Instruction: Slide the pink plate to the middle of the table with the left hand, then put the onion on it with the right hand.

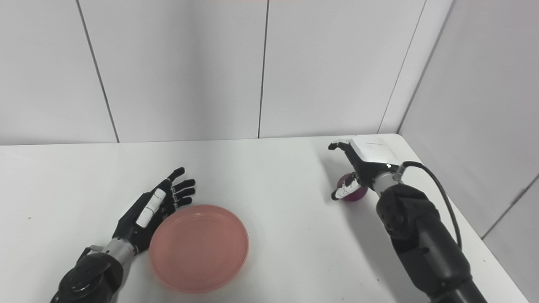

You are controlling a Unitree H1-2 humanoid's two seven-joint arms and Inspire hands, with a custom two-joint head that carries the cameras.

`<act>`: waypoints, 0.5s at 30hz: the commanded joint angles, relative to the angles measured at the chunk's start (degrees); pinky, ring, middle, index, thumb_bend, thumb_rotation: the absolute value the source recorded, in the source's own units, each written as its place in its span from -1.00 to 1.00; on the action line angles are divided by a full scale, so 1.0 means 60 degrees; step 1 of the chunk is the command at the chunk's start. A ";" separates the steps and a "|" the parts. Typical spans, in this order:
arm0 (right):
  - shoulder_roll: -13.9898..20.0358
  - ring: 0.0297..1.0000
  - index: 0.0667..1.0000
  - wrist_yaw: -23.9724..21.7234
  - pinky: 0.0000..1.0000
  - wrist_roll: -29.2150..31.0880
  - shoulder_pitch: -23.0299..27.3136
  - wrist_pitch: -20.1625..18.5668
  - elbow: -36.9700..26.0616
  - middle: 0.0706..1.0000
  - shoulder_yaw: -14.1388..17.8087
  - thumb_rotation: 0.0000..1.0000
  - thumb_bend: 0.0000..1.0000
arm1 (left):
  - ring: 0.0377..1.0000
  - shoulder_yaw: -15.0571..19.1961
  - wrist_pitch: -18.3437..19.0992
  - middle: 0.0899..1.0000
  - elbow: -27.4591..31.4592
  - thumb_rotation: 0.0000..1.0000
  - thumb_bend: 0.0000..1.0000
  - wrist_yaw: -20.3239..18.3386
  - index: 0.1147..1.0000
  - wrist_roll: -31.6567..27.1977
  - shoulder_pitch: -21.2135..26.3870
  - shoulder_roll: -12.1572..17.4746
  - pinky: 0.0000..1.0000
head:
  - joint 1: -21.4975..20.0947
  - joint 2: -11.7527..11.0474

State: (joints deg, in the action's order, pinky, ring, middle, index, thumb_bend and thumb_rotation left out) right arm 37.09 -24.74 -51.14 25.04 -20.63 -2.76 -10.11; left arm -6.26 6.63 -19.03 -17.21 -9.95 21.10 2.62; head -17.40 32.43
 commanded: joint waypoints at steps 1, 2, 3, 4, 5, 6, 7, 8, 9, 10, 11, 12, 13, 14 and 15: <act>0.0393 0.54 0.59 -0.0173 0.12 -0.0293 0.0651 -0.0014 -0.0100 0.68 -0.0055 -0.81 1.00 | 0.72 -0.0124 0.0538 0.68 -0.0500 0.59 0.76 -0.0074 0.82 0.0097 -0.0313 -0.0054 0.73 | 0.0012 0.0000; 0.0454 0.55 0.60 -0.0356 0.12 -0.0375 0.0754 0.0007 -0.0032 0.68 -0.0162 -0.80 1.00 | 0.72 -0.0122 0.0550 0.69 -0.0505 0.59 0.76 -0.0074 0.83 0.0096 -0.0311 -0.0053 0.73 | 0.0012 0.0000; 0.0494 0.56 0.59 -0.0479 0.14 -0.0430 0.0819 0.0017 0.0011 0.67 -0.0231 -0.78 1.00 | 0.73 -0.0122 0.0560 0.69 -0.0507 0.59 0.76 -0.0074 0.83 0.0096 -0.0310 -0.0053 0.74 | 0.0012 0.0000; 0.0525 0.56 0.59 -0.0603 0.14 -0.0482 0.0883 -0.0007 0.0061 0.67 -0.0294 -0.78 1.00 | 0.73 -0.0122 0.0555 0.69 -0.0523 0.59 0.76 -0.0072 0.83 0.0099 -0.0302 -0.0056 0.74 | 0.0021 -0.0013; 0.0539 0.57 0.59 -0.0715 0.15 -0.0505 0.0942 -0.0040 0.0108 0.68 -0.0330 -0.78 1.00 | 0.73 -0.0123 0.0551 0.69 -0.0535 0.59 0.76 -0.0077 0.83 0.0098 -0.0296 -0.0056 0.74 | 0.0021 -0.0013; 0.0552 0.57 0.58 -0.0788 0.15 -0.0502 0.0986 -0.0048 0.0165 0.67 -0.0347 -0.78 1.00 | 0.73 -0.0125 0.0551 0.69 -0.0542 0.60 0.76 -0.0075 0.83 0.0103 -0.0293 -0.0059 0.74 | 0.0034 -0.0012; 0.0558 0.57 0.58 -0.0877 0.15 -0.0494 0.1026 -0.0072 0.0220 0.67 -0.0351 -0.78 1.00 | 0.73 -0.0125 0.0556 0.69 -0.0535 0.60 0.75 -0.0071 0.83 0.0104 -0.0295 -0.0062 0.74 | 0.0034 -0.0012; 0.0564 0.57 0.57 -0.0989 0.15 -0.0506 0.1054 -0.0118 0.0249 0.68 -0.0357 -0.77 1.00 | 0.73 -0.0127 0.0563 0.69 -0.0517 0.60 0.75 -0.0063 0.82 0.0109 -0.0302 -0.0066 0.74 | 0.0054 -0.0008; 0.0568 0.57 0.57 -0.1082 0.15 -0.0505 0.1067 -0.0149 0.0275 0.67 -0.0352 -0.77 1.00 | 0.73 -0.0128 0.0584 0.69 -0.0497 0.60 0.75 -0.0054 0.83 0.0114 -0.0310 -0.0068 0.74 | 0.0054 -0.0008; 0.0579 0.57 0.58 -0.1205 0.16 -0.0518 0.1078 -0.0192 0.0290 0.66 -0.0359 -0.75 1.00 | 0.73 -0.0130 0.0592 0.69 -0.0481 0.60 0.76 -0.0051 0.83 0.0116 -0.0316 -0.0071 0.75 | 0.0063 -0.0008; 0.0585 0.57 0.58 -0.1287 0.17 -0.0532 0.1083 -0.0214 0.0297 0.67 -0.0359 -0.75 1.00 | 0.73 -0.0131 0.0595 0.69 -0.0472 0.60 0.77 -0.0050 0.83 0.0117 -0.0319 -0.0074 0.75 | 0.0063 -0.0008; 0.0600 0.58 0.59 -0.1418 0.18 -0.0498 0.1077 -0.0246 0.0315 0.67 -0.0347 -0.75 1.00 | 0.73 -0.0136 0.0581 0.69 -0.0482 0.60 0.77 -0.0056 0.83 0.0124 -0.0316 -0.0072 0.75 | 0.0073 -0.0009; 0.0607 0.59 0.59 -0.1512 0.20 -0.0478 0.1071 -0.0266 0.0324 0.67 -0.0333 -0.74 1.00 | 0.73 -0.0140 0.0568 0.68 -0.0491 0.60 0.77 -0.0061 0.83 0.0129 -0.0312 -0.0070 0.75 | 0.0073 -0.0009; 0.0623 0.59 0.60 -0.1600 0.21 -0.0424 0.1056 -0.0271 0.0364 0.68 -0.0313 -0.74 1.00 | 0.73 -0.0141 0.0566 0.68 -0.0501 0.60 0.77 -0.0066 0.83 0.0131 -0.0308 -0.0066 0.75 | 0.0073 -0.0009; 0.0638 0.60 0.60 -0.1680 0.23 -0.0377 0.1042 -0.0272 0.0398 0.67 -0.0293 -0.74 1.00 | 0.73 -0.0144 0.0564 0.69 -0.0511 0.60 0.76 -0.0067 0.84 0.0138 -0.0301 -0.0061 0.75 | 0.0073 -0.0009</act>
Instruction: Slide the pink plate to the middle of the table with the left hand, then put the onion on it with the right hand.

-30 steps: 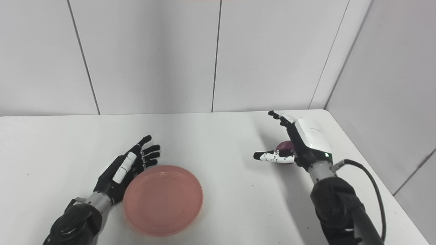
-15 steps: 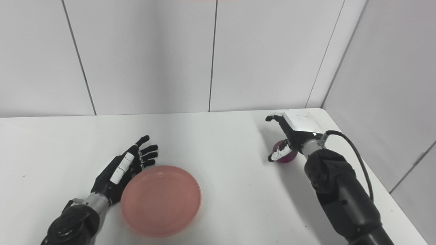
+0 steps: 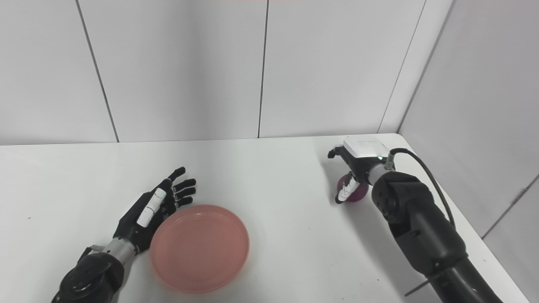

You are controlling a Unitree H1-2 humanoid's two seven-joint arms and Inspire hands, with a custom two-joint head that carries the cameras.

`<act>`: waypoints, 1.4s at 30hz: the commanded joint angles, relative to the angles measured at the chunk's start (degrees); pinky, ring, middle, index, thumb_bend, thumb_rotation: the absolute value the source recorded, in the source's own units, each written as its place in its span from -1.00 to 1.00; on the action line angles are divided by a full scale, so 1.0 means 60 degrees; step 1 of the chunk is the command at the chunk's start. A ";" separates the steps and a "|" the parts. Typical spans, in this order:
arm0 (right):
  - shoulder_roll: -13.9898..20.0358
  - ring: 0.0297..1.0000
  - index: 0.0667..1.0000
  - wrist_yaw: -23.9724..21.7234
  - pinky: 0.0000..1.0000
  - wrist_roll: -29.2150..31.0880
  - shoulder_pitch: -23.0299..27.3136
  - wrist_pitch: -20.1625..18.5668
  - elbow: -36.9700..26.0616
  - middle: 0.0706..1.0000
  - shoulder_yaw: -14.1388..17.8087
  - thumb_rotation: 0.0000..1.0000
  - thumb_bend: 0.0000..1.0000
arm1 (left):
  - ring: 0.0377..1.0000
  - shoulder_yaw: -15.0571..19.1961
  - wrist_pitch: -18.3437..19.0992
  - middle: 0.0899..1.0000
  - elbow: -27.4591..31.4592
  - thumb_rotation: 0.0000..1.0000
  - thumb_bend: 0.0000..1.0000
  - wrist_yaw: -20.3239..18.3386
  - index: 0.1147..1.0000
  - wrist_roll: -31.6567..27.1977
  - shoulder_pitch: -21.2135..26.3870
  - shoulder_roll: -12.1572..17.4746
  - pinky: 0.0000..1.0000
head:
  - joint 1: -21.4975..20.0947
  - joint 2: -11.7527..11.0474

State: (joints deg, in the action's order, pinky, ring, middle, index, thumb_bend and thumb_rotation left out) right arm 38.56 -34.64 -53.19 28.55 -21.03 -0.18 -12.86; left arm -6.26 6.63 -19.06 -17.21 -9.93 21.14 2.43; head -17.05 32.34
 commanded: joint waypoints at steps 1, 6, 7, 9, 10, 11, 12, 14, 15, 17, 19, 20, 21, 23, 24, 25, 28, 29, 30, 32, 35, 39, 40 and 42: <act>0.0410 0.60 0.60 -0.0126 0.24 -0.0010 0.0452 -0.0221 -0.0017 0.67 0.0174 -0.73 1.00 | 0.74 -0.0148 0.0580 0.69 -0.0490 0.61 0.76 -0.0062 0.84 0.0141 -0.0310 -0.0023 0.75 | 0.0016 0.0035; 0.0438 0.64 0.61 -0.0638 0.26 0.0028 0.0459 -0.0499 -0.0114 0.68 0.0190 -0.73 1.00 | 0.73 -0.0152 0.0575 0.69 -0.0512 0.61 0.76 -0.0085 0.84 0.0145 -0.0297 0.0010 0.74 | 0.0016 0.0054; 0.0440 0.64 0.61 -0.0675 0.26 0.0038 0.0462 -0.0520 -0.0129 0.68 0.0187 -0.73 1.00 | 0.73 -0.0155 0.0572 0.69 -0.0517 0.62 0.75 -0.0091 0.84 0.0145 -0.0295 0.0014 0.74 | 0.0016 0.0054; 0.0467 0.65 0.61 -0.0856 0.27 -0.0011 0.0499 -0.0614 -0.0132 0.69 0.0129 -0.73 1.00 | 0.73 -0.0158 0.0544 0.69 -0.0559 0.61 0.75 -0.0093 0.84 0.0154 -0.0284 0.0014 0.74 | 0.0016 0.0054; 0.0492 0.65 0.61 -0.1000 0.28 -0.0042 0.0535 -0.0665 -0.0118 0.69 0.0087 -0.72 1.00 | 0.73 -0.0158 0.0536 0.69 -0.0583 0.61 0.75 -0.0090 0.84 0.0157 -0.0276 0.0012 0.74 | 0.0031 0.0057; 0.0522 0.65 0.61 -0.1146 0.29 -0.0086 0.0573 -0.0704 -0.0097 0.70 0.0036 -0.70 1.00 | 0.73 -0.0156 0.0538 0.69 -0.0598 0.61 0.75 -0.0089 0.84 0.0156 -0.0271 0.0011 0.74 | 0.0034 0.0057; 0.0546 0.65 0.61 -0.1264 0.30 -0.0098 0.0602 -0.0718 -0.0071 0.70 0.0004 -0.69 1.00 | 0.73 -0.0150 0.0548 0.69 -0.0605 0.60 0.75 -0.0090 0.84 0.0146 -0.0268 0.0009 0.75 | 0.0034 0.0057; 0.0610 0.65 0.61 -0.1481 0.30 -0.0117 0.0650 -0.0694 -0.0026 0.70 -0.0064 -0.67 1.00 | 0.74 -0.0149 0.0560 0.70 -0.0603 0.60 0.76 -0.0090 0.84 0.0143 -0.0264 0.0010 0.75 | 0.0034 0.0057; 0.0653 0.62 0.60 -0.1551 0.26 -0.0127 0.0664 -0.0640 -0.0006 0.69 -0.0105 -0.65 1.00 | 0.73 -0.0156 0.0561 0.69 -0.0594 0.60 0.76 -0.0086 0.84 0.0156 -0.0266 0.0016 0.75 | 0.0022 0.0072; 0.0719 0.58 0.60 -0.1638 0.22 -0.0158 0.0692 -0.0587 0.0052 0.68 -0.0181 -0.62 1.00 | 0.73 -0.0166 0.0565 0.69 -0.0584 0.61 0.76 -0.0085 0.83 0.0172 -0.0269 0.0029 0.75 | 0.0022 0.0072; 0.0755 0.57 0.59 -0.1653 0.22 -0.0143 0.0707 -0.0596 0.0129 0.67 -0.0214 -0.61 1.00 | 0.72 -0.0169 0.0585 0.68 -0.0565 0.61 0.76 -0.0088 0.83 0.0171 -0.0277 0.0039 0.75 | 0.0019 0.0088; 0.0767 0.57 0.59 -0.1646 0.22 -0.0115 0.0706 -0.0601 0.0156 0.67 -0.0215 -0.62 1.00 | 0.72 -0.0171 0.0575 0.68 -0.0576 0.60 0.76 -0.0101 0.83 0.0166 -0.0278 0.0045 0.75 | 0.0022 0.0093; 0.0778 0.57 0.59 -0.1641 0.22 -0.0086 0.0698 -0.0586 0.0162 0.66 -0.0216 -0.62 1.00 | 0.72 -0.0169 0.0559 0.68 -0.0599 0.60 0.77 -0.0111 0.84 0.0157 -0.0276 0.0045 0.75 | 0.0022 0.0093; 0.0794 0.57 0.60 -0.1682 0.23 -0.0038 0.0689 -0.0574 0.0151 0.66 -0.0222 -0.61 1.00 | 0.72 -0.0173 0.0527 0.68 -0.0626 0.60 0.77 -0.0117 0.84 0.0161 -0.0279 0.0046 0.75 | 0.0030 0.0099; 0.0794 0.59 0.60 -0.1706 0.25 -0.0013 0.0689 -0.0582 0.0148 0.67 -0.0224 -0.59 1.00 | 0.72 -0.0174 0.0517 0.67 -0.0631 0.60 0.77 -0.0113 0.83 0.0165 -0.0282 0.0043 0.74 | 0.0030 0.0099; 0.0794 0.59 0.61 -0.1721 0.25 0.0004 0.0691 -0.0591 0.0147 0.67 -0.0225 -0.58 1.00 | 0.71 -0.0175 0.0512 0.67 -0.0632 0.60 0.77 -0.0110 0.83 0.0168 -0.0285 0.0042 0.73 | 0.0030 0.0099; 0.0734 0.59 0.60 -0.1720 0.26 0.0040 0.0657 -0.0663 0.0140 0.67 -0.0203 -0.60 1.00 | 0.70 -0.0167 0.0530 0.66 -0.0643 0.60 0.79 -0.0102 0.83 0.0166 -0.0288 0.0044 0.73 | 0.0030 0.0099; 0.0722 0.58 0.61 -0.1732 0.24 0.0034 0.0654 -0.0684 0.0144 0.67 -0.0211 -0.60 1.00 | 0.70 -0.0165 0.0528 0.66 -0.0651 0.59 0.79 -0.0105 0.83 0.0163 -0.0286 0.0046 0.73 | 0.0035 0.0088; 0.0711 0.58 0.61 -0.1770 0.24 0.0018 0.0650 -0.0719 0.0154 0.67 -0.0226 -0.59 1.00 | 0.70 -0.0164 0.0537 0.66 -0.0643 0.59 0.79 -0.0102 0.83 0.0164 -0.0288 0.0049 0.73 | 0.0035 0.0088; 0.0694 0.59 0.62 -0.1813 0.24 0.0000 0.0640 -0.0756 0.0175 0.67 -0.0242 -0.59 1.00 | 0.71 -0.0162 0.0551 0.67 -0.0630 0.60 0.78 -0.0086 0.83 0.0171 -0.0293 0.0051 0.74 | 0.0035 0.0094; 0.0681 0.54 0.63 -0.1869 0.22 -0.0030 0.0633 -0.0784 0.0219 0.63 -0.0267 -0.58 1.00 | 0.71 -0.0147 0.0551 0.67 -0.0625 0.59 0.77 -0.0097 0.83 0.0150 -0.0307 0.0059 0.73 | 0.0022 0.0095; 0.0679 0.55 0.63 -0.1839 0.23 0.0011 0.0612 -0.0774 0.0258 0.62 -0.0243 -0.59 1.00 | 0.71 -0.0148 0.0529 0.67 -0.0655 0.59 0.77 -0.0089 0.82 0.0159 -0.0311 0.0066 0.73 | 0.0022 0.0095; 0.0682 0.55 0.63 -0.1824 0.23 0.0029 0.0606 -0.0761 0.0267 0.62 -0.0235 -0.59 1.00 | 0.71 -0.0150 0.0521 0.67 -0.0669 0.59 0.77 -0.0087 0.82 0.0162 -0.0310 0.0066 0.73 | 0.0022 0.0095; 0.0693 0.52 0.61 -0.1774 0.24 0.0062 0.0591 -0.0706 0.0279 0.59 -0.0222 -0.59 1.00 | 0.71 -0.0139 0.0516 0.67 -0.0689 0.59 0.76 -0.0107 0.83 0.0132 -0.0309 0.0061 0.72 | 0.0031 0.0100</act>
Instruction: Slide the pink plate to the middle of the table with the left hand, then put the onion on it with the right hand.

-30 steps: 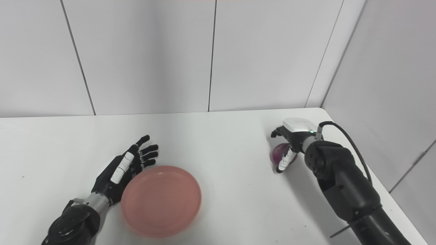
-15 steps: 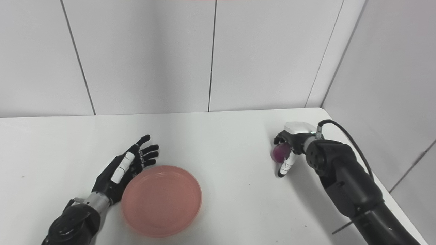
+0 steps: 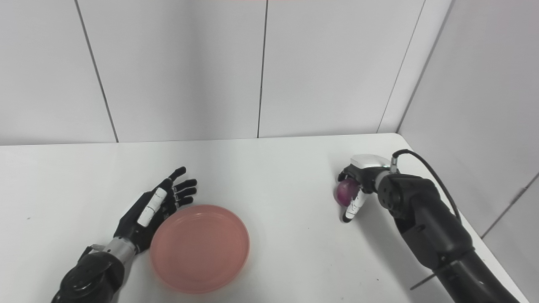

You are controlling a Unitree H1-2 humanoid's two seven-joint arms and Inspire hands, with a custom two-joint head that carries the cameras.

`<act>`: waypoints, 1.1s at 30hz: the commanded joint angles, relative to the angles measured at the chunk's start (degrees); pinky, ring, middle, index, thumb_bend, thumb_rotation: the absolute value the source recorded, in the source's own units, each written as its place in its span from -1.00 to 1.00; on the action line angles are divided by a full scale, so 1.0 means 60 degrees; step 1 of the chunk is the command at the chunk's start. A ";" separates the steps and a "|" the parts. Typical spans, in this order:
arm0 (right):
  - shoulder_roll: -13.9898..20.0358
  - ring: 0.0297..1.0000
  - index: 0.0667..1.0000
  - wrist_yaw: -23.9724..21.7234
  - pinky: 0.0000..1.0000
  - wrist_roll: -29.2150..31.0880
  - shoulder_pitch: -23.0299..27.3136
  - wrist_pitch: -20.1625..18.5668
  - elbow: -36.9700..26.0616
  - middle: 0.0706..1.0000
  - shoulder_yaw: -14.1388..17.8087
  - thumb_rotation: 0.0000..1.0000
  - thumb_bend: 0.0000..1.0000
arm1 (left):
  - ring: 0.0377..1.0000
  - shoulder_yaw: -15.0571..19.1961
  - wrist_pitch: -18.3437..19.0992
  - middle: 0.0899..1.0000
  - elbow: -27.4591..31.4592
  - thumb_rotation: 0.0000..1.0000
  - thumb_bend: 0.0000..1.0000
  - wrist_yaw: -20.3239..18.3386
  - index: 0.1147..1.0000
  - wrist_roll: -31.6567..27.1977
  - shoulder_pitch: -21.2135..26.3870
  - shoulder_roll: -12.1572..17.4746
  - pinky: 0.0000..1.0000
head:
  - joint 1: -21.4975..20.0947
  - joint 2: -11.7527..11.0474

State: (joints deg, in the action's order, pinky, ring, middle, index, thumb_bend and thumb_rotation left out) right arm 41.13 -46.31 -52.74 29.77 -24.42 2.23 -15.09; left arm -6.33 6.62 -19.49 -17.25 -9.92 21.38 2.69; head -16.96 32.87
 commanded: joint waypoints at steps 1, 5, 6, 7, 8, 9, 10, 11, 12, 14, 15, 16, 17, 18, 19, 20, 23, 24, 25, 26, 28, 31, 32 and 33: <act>0.0257 0.51 0.61 0.0247 0.24 -0.0026 0.0359 -0.0133 -0.0134 0.59 0.0168 -0.59 1.00 | 0.71 -0.0139 0.0499 0.66 -0.0614 0.59 0.76 -0.0099 0.83 0.0149 -0.0351 0.0019 0.72 | 0.0016 0.0012; 0.0237 0.40 0.53 0.0383 0.22 -0.0108 0.0296 -0.0149 -0.0130 0.51 0.0165 -0.61 1.00 | 0.70 -0.0161 0.0499 0.65 -0.0597 0.60 0.78 -0.0091 0.82 0.0175 -0.0355 0.0019 0.72 | 0.0016 0.0012; 0.0255 0.38 0.52 0.0385 0.22 -0.0142 0.0293 -0.0123 -0.0095 0.48 0.0123 -0.61 0.99 | 0.70 -0.0166 0.0517 0.65 -0.0581 0.60 0.78 -0.0085 0.82 0.0183 -0.0360 0.0022 0.72 | 0.0016 0.0012; 0.0271 0.36 0.50 0.0387 0.22 -0.0176 0.0293 -0.0102 -0.0057 0.45 0.0082 -0.60 0.96 | 0.70 -0.0172 0.0533 0.65 -0.0562 0.61 0.77 -0.0076 0.82 0.0194 -0.0365 0.0025 0.73 | 0.0016 0.0012; 0.0284 0.35 0.50 0.0395 0.22 -0.0204 0.0292 -0.0077 -0.0019 0.45 0.0048 -0.59 0.96 | 0.70 -0.0174 0.0541 0.65 -0.0554 0.61 0.77 -0.0067 0.82 0.0201 -0.0366 0.0027 0.73 | 0.0016 0.0012; 0.0295 0.34 0.49 0.0409 0.21 -0.0215 0.0291 -0.0035 0.0062 0.43 0.0019 -0.59 0.95 | 0.70 -0.0170 0.0544 0.65 -0.0551 0.61 0.77 -0.0070 0.82 0.0195 -0.0367 0.0029 0.73 | 0.0016 0.0012; 0.0302 0.32 0.47 0.0421 0.21 -0.0216 0.0291 -0.0009 0.0116 0.41 0.0003 -0.58 0.93 | 0.71 -0.0166 0.0544 0.65 -0.0553 0.61 0.77 -0.0073 0.82 0.0187 -0.0366 0.0031 0.73 | 0.0016 0.0012; 0.0308 0.31 0.45 0.0433 0.20 -0.0204 0.0287 0.0005 0.0147 0.39 0.0000 -0.58 0.92 | 0.71 -0.0165 0.0548 0.66 -0.0542 0.61 0.77 -0.0074 0.82 0.0183 -0.0368 0.0033 0.73 | 0.0028 0.0035; 0.0313 0.30 0.44 0.0443 0.20 -0.0192 0.0285 0.0008 0.0162 0.37 -0.0003 -0.58 0.92 | 0.71 -0.0165 0.0552 0.66 -0.0533 0.61 0.77 -0.0074 0.82 0.0182 -0.0370 0.0035 0.73 | 0.0028 0.0035; 0.0332 0.27 0.43 0.0426 0.19 -0.0229 0.0276 0.0002 0.0191 0.35 -0.0055 -0.57 0.90 | 0.71 -0.0152 0.0560 0.66 -0.0529 0.61 0.77 -0.0080 0.82 0.0158 -0.0378 0.0034 0.73 | 0.0024 0.0048; 0.0337 0.25 0.42 0.0417 0.18 -0.0245 0.0274 -0.0002 0.0207 0.33 -0.0077 -0.57 0.88 | 0.71 -0.0144 0.0564 0.66 -0.0536 0.60 0.78 -0.0082 0.82 0.0145 -0.0379 0.0032 0.73 | 0.0024 0.0048; 0.0339 0.23 0.41 0.0447 0.17 -0.0218 0.0265 0.0033 0.0245 0.31 -0.0080 -0.57 0.86 | 0.71 -0.0143 0.0551 0.66 -0.0549 0.60 0.78 -0.0090 0.82 0.0141 -0.0377 0.0034 0.72 | 0.0024 0.0048; 0.0342 0.22 0.41 0.0472 0.17 -0.0205 0.0260 0.0057 0.0281 0.31 -0.0090 -0.57 0.86 | 0.71 -0.0143 0.0540 0.66 -0.0568 0.60 0.78 -0.0095 0.82 0.0140 -0.0373 0.0034 0.72 | 0.0024 0.0048; 0.0336 0.21 0.40 0.0530 0.16 -0.0158 0.0247 0.0089 0.0321 0.30 -0.0077 -0.56 0.85 | 0.70 -0.0145 0.0519 0.65 -0.0592 0.60 0.77 -0.0101 0.82 0.0143 -0.0367 0.0036 0.72 | 0.0024 0.0048; 0.0333 0.19 0.39 0.0575 0.13 -0.0123 0.0239 0.0107 0.0348 0.29 -0.0071 -0.56 0.85 | 0.70 -0.0147 0.0506 0.65 -0.0608 0.60 0.78 -0.0105 0.82 0.0145 -0.0363 0.0037 0.72 | 0.0024 0.0048; 0.0336 0.18 0.39 0.0618 0.12 -0.0097 0.0237 0.0130 0.0377 0.28 -0.0076 -0.56 0.85 | 0.70 -0.0149 0.0505 0.65 -0.0614 0.60 0.78 -0.0104 0.82 0.0150 -0.0362 0.0039 0.72 | 0.0024 0.0048; 0.0326 0.15 0.37 0.0701 0.08 -0.0043 0.0238 0.0111 0.0409 0.25 -0.0090 -0.56 0.84 | 0.70 -0.0137 0.0497 0.65 -0.0647 0.59 0.79 -0.0093 0.82 0.0144 -0.0357 0.0029 0.71 | 0.0024 0.0048; 0.0321 0.14 0.37 0.0738 0.07 -0.0014 0.0230 0.0130 0.0397 0.24 -0.0087 -0.56 0.83 | 0.70 -0.0136 0.0499 0.65 -0.0650 0.59 0.79 -0.0086 0.82 0.0148 -0.0356 0.0028 0.71 | 0.0024 0.0048; 0.0309 0.11 0.35 0.0768 0.03 0.0007 0.0220 0.0132 0.0382 0.21 -0.0079 -0.56 0.83 | 0.70 -0.0136 0.0501 0.65 -0.0652 0.59 0.79 -0.0082 0.82 0.0151 -0.0355 0.0029 0.71 | 0.0024 0.0048; 0.0303 0.09 0.34 0.0788 0.01 0.0022 0.0214 0.0133 0.0373 0.20 -0.0075 -0.56 0.83 | 0.70 -0.0138 0.0503 0.65 -0.0651 0.59 0.79 -0.0079 0.82 0.0156 -0.0355 0.0031 0.71 | 0.0024 0.0048; 0.0280 0.07 0.33 0.0818 -0.01 0.0054 0.0200 0.0109 0.0328 0.18 -0.0053 -0.57 0.83 | 0.70 -0.0133 0.0508 0.65 -0.0633 0.59 0.79 -0.0086 0.82 0.0149 -0.0360 0.0039 0.71 | 0.0053 0.0065; 0.0222 0.06 0.32 0.0927 -0.02 0.0128 0.0162 0.0052 0.0304 0.17 0.0011 -0.58 0.82 | 0.70 -0.0128 0.0517 0.65 -0.0629 0.59 0.80 -0.0090 0.82 0.0140 -0.0365 0.0040 0.71 | 0.0053 0.0065; 0.0206 0.06 0.31 0.0959 -0.02 0.0157 0.0146 0.0048 0.0285 0.17 0.0026 -0.58 0.82 | 0.70 -0.0129 0.0519 0.65 -0.0635 0.59 0.80 -0.0087 0.82 0.0143 -0.0364 0.0040 0.71 | 0.0053 0.0065; 0.0192 0.08 0.31 0.0985 -0.01 0.0183 0.0131 0.0042 0.0264 0.18 0.0039 -0.57 0.81 | 0.69 -0.0133 0.0512 0.65 -0.0641 0.59 0.80 -0.0086 0.81 0.0150 -0.0363 0.0040 0.70 | 0.0053 0.0065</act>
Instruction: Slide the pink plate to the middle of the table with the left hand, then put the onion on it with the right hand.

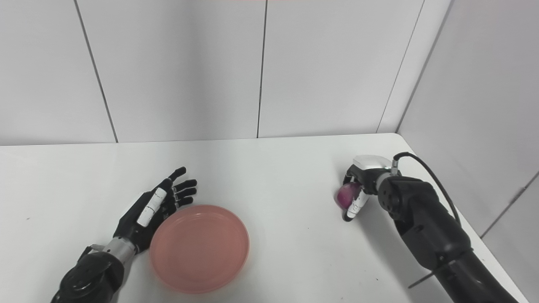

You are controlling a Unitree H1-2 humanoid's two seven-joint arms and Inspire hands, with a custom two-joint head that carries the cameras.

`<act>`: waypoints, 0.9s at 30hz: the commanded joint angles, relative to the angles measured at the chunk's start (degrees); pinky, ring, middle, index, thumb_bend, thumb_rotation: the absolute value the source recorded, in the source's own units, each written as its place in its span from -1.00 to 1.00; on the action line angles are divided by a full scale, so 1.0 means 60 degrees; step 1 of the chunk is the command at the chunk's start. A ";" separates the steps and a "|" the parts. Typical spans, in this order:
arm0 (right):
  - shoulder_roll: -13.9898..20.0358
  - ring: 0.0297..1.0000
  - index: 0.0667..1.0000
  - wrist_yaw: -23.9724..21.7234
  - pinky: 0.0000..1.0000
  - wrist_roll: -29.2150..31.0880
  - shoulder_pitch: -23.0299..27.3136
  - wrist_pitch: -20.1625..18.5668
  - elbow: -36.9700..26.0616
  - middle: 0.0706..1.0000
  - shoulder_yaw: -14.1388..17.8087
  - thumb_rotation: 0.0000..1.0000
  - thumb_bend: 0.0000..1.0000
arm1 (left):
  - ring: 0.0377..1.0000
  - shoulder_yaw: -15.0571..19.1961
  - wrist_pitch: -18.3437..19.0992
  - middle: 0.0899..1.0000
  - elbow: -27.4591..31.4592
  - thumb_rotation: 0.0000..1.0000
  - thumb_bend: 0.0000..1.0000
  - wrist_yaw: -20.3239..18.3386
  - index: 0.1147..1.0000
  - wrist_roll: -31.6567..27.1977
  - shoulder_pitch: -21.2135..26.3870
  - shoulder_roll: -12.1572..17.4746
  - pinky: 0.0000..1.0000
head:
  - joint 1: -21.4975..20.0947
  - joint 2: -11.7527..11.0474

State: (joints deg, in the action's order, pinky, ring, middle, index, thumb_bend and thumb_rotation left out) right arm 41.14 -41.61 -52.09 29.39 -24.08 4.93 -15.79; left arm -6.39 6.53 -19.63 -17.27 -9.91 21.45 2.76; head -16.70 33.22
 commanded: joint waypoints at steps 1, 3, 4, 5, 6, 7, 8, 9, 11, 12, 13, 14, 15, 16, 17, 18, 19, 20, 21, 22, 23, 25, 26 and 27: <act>0.0174 0.08 0.31 0.0255 0.00 0.0124 0.0171 0.0012 -0.0210 0.18 0.0179 -0.57 0.81 | 0.69 -0.0125 0.0520 0.65 -0.0638 0.59 0.79 -0.0091 0.81 0.0146 -0.0369 0.0028 0.70 | 0.0009 0.0006; 0.0163 0.09 0.30 0.0307 0.00 0.0185 0.0133 0.0018 -0.0289 0.18 0.0204 -0.57 0.80 | 0.70 -0.0127 0.0533 0.66 -0.0625 0.59 0.80 -0.0105 0.81 0.0138 -0.0383 0.0036 0.71 | 0.0017 0.0033; 0.0133 0.09 0.30 0.0332 0.00 0.0245 0.0110 -0.0010 -0.0335 0.18 0.0242 -0.59 0.78 | 0.70 -0.0134 0.0530 0.66 -0.0630 0.59 0.80 -0.0104 0.81 0.0150 -0.0385 0.0041 0.71 | 0.0017 0.0033; 0.0115 0.10 0.30 0.0351 0.00 0.0291 0.0097 -0.0038 -0.0363 0.19 0.0263 -0.60 0.78 | 0.71 -0.0141 0.0527 0.66 -0.0634 0.60 0.80 -0.0101 0.81 0.0159 -0.0387 0.0043 0.71 | 0.0017 0.0033; 0.0094 0.10 0.30 0.0397 0.00 0.0335 0.0080 -0.0043 -0.0381 0.19 0.0284 -0.61 0.77 | 0.71 -0.0151 0.0522 0.66 -0.0637 0.60 0.79 -0.0093 0.82 0.0179 -0.0387 0.0047 0.71 | 0.0017 0.0033; 0.0073 0.10 0.30 0.0439 0.00 0.0377 0.0065 -0.0045 -0.0399 0.19 0.0305 -0.61 0.75 | 0.70 -0.0162 0.0517 0.65 -0.0640 0.60 0.80 -0.0091 0.81 0.0194 -0.0387 0.0053 0.70 | 0.0017 0.0033; 0.0060 0.11 0.30 0.0477 0.01 0.0409 0.0051 -0.0036 -0.0414 0.20 0.0317 -0.61 0.71 | 0.69 -0.0167 0.0524 0.65 -0.0637 0.60 0.81 -0.0084 0.82 0.0203 -0.0387 0.0056 0.70 | 0.0017 0.0033; 0.0047 0.11 0.30 0.0509 0.01 0.0434 0.0039 -0.0025 -0.0429 0.20 0.0329 -0.61 0.69 | 0.69 -0.0170 0.0525 0.65 -0.0638 0.60 0.81 -0.0081 0.81 0.0207 -0.0387 0.0058 0.70 | 0.0017 0.0033; 0.0036 0.08 0.29 0.0625 -0.02 0.0543 0.0003 0.0108 -0.0463 0.18 0.0371 -0.59 0.63 | 0.69 -0.0169 0.0511 0.65 -0.0654 0.60 0.81 -0.0086 0.81 0.0199 -0.0385 0.0057 0.71 | 0.0017 0.0033; 0.0036 0.07 0.29 0.0681 -0.04 0.0590 -0.0010 0.0167 -0.0468 0.17 0.0383 -0.58 0.61 | 0.70 -0.0167 0.0511 0.65 -0.0659 0.59 0.80 -0.0090 0.81 0.0193 -0.0384 0.0057 0.71 | 0.0017 0.0033; 0.0031 0.07 0.29 0.0726 -0.04 0.0628 -0.0023 0.0188 -0.0475 0.17 0.0393 -0.58 0.60 | 0.70 -0.0167 0.0521 0.65 -0.0659 0.59 0.80 -0.0092 0.82 0.0189 -0.0384 0.0059 0.71 | 0.0017 0.0033; 0.0031 0.07 0.28 0.0754 -0.04 0.0654 -0.0030 0.0187 -0.0479 0.18 0.0391 -0.57 0.58 | 0.70 -0.0168 0.0529 0.65 -0.0658 0.59 0.80 -0.0093 0.82 0.0187 -0.0385 0.0061 0.71 | 0.0017 0.0033; 0.0026 0.07 0.28 0.0796 -0.04 0.0706 -0.0044 0.0183 -0.0492 0.19 0.0407 -0.57 0.57 | 0.69 -0.0175 0.0517 0.65 -0.0667 0.59 0.80 -0.0096 0.82 0.0197 -0.0384 0.0068 0.71 | 0.0017 0.0033; 0.0026 0.06 0.27 0.0831 -0.05 0.0749 -0.0053 0.0179 -0.0500 0.18 0.0414 -0.56 0.55 | 0.69 -0.0180 0.0506 0.65 -0.0674 0.60 0.80 -0.0098 0.81 0.0204 -0.0384 0.0073 0.71 | 0.0017 0.0033; 0.0030 0.06 0.27 0.0896 -0.05 0.0823 -0.0063 0.0220 -0.0491 0.18 0.0436 -0.56 0.54 | 0.69 -0.0183 0.0501 0.65 -0.0680 0.60 0.80 -0.0095 0.81 0.0208 -0.0382 0.0073 0.71 | 0.0017 0.0033; 0.0036 0.04 0.25 0.0946 -0.07 0.0880 -0.0067 0.0249 -0.0486 0.15 0.0447 -0.56 0.53 | 0.69 -0.0182 0.0508 0.65 -0.0683 0.60 0.81 -0.0092 0.81 0.0205 -0.0379 0.0074 0.71 | 0.0029 0.0048; 0.0044 0.03 0.23 0.0991 -0.07 0.0915 -0.0069 0.0271 -0.0483 0.14 0.0447 -0.56 0.52 | 0.69 -0.0185 0.0509 0.65 -0.0684 0.60 0.81 -0.0093 0.81 0.0204 -0.0378 0.0076 0.71 | 0.0029 0.0048; 0.0053 0.01 0.21 0.1024 -0.09 0.0939 -0.0068 0.0279 -0.0487 0.12 0.0443 -0.56 0.51 | 0.69 -0.0189 0.0503 0.65 -0.0695 0.60 0.81 -0.0094 0.81 0.0207 -0.0374 0.0078 0.71 | 0.0029 0.0048; 0.0064 -0.04 0.20 0.1056 -0.14 0.0959 -0.0063 0.0293 -0.0486 0.07 0.0432 -0.56 0.50 | 0.70 -0.0196 0.0501 0.66 -0.0704 0.60 0.81 -0.0102 0.82 0.0208 -0.0372 0.0084 0.71 | 0.0029 0.0048; 0.0075 -0.06 0.19 0.1094 -0.16 0.0992 -0.0058 0.0316 -0.0481 0.06 0.0424 -0.56 0.49 | 0.70 -0.0206 0.0496 0.66 -0.0708 0.60 0.81 -0.0105 0.82 0.0214 -0.0372 0.0089 0.71 | 0.0029 0.0048; 0.0083 -0.09 0.18 0.1119 -0.19 0.1017 -0.0054 0.0333 -0.0475 0.04 0.0419 -0.57 0.49 | 0.70 -0.0212 0.0494 0.66 -0.0710 0.61 0.80 -0.0106 0.82 0.0217 -0.0371 0.0092 0.71 | 0.0029 0.0048; 0.0080 -0.20 0.02 0.1188 -0.32 0.1088 -0.0044 0.0357 -0.0462 -0.07 0.0434 -0.65 0.23 | 0.70 -0.0223 0.0501 0.66 -0.0705 0.61 0.80 -0.0089 0.81 0.0225 -0.0374 0.0090 0.71 | 0.0029 0.0048; 0.0088 -0.24 -0.03 0.1230 -0.35 0.1128 -0.0033 0.0407 -0.0443 -0.10 0.0431 -0.67 0.14 | 0.69 -0.0228 0.0486 0.65 -0.0718 0.61 0.80 -0.0093 0.81 0.0222 -0.0371 0.0091 0.70 | 0.0029 0.0048; 0.0097 -0.30 -0.06 0.1263 -0.41 0.1160 -0.0026 0.0443 -0.0428 -0.15 0.0424 -0.69 0.08 | 0.70 -0.0231 0.0473 0.66 -0.0728 0.61 0.80 -0.0096 0.82 0.0219 -0.0368 0.0092 0.71 | 0.0029 0.0048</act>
State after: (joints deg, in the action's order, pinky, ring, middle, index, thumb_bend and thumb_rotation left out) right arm 40.28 -35.95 -45.38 27.23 -22.90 3.35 -14.29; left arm -6.79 5.78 -20.04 -17.31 -9.90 21.49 3.09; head -16.61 33.49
